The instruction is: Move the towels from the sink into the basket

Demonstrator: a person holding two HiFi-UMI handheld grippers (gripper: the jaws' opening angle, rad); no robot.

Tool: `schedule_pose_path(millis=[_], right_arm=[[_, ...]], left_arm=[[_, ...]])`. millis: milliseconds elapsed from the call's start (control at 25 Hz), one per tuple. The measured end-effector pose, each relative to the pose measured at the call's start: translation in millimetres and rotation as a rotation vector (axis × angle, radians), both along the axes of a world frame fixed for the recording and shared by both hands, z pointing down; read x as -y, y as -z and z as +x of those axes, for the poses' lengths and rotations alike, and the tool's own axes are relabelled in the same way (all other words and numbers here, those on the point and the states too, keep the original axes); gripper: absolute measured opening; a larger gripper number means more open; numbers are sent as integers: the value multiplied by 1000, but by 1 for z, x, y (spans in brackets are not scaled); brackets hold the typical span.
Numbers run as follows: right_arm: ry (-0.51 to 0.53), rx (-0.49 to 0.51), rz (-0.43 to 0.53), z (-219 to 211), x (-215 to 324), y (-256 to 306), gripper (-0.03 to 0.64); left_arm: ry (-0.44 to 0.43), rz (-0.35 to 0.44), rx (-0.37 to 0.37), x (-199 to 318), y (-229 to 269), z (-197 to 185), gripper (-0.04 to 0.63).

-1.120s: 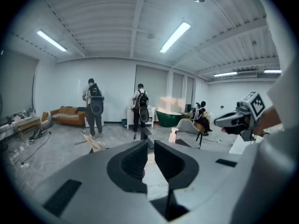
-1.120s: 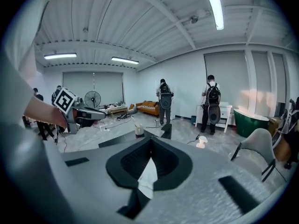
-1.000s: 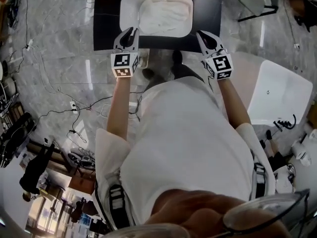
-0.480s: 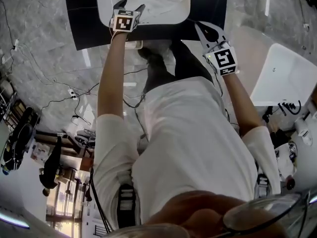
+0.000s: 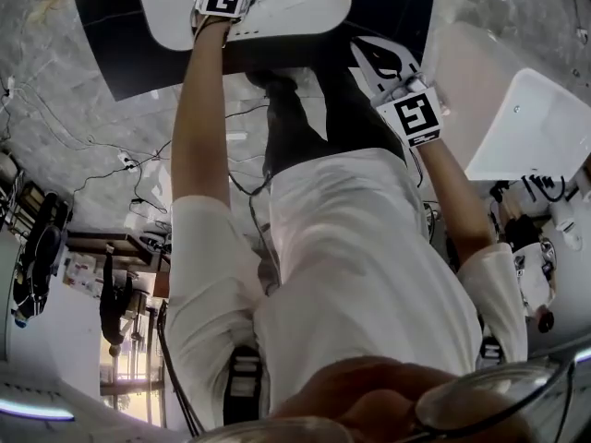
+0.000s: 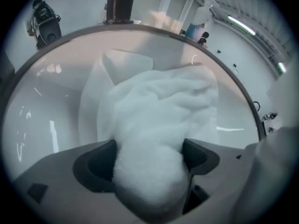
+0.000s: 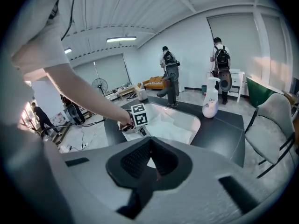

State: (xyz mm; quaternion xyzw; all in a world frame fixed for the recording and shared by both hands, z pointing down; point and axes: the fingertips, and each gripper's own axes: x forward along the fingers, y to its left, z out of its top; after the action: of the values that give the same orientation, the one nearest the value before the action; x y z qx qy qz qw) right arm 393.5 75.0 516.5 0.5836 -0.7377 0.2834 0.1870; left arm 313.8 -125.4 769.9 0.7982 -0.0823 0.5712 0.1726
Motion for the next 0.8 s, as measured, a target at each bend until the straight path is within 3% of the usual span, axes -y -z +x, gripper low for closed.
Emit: schedule_pose_path(millis=[80,160,320,440,640,800], right_arm=[[4,4,-4,6,2,-5,-3],[6,7,-11,11,0,-9,-3],[11,-7,-22,5,-14,-19,-3],[9,-17,-31,4,-15,-20,-3],[12,-36,-19,13,-12,-11,-3],[27,-56,9,6,-20,16,-3]], left_arm=[[13,-45,64,-6,-8,-3,410],[5,10,23,5,-9,14,399],[20,65,40,8,-5,8,252],[47,54,66,3,1,-4,189],[96,8,53,-9,29,-5,176],[123,38,-41,-23,85,-8,169]])
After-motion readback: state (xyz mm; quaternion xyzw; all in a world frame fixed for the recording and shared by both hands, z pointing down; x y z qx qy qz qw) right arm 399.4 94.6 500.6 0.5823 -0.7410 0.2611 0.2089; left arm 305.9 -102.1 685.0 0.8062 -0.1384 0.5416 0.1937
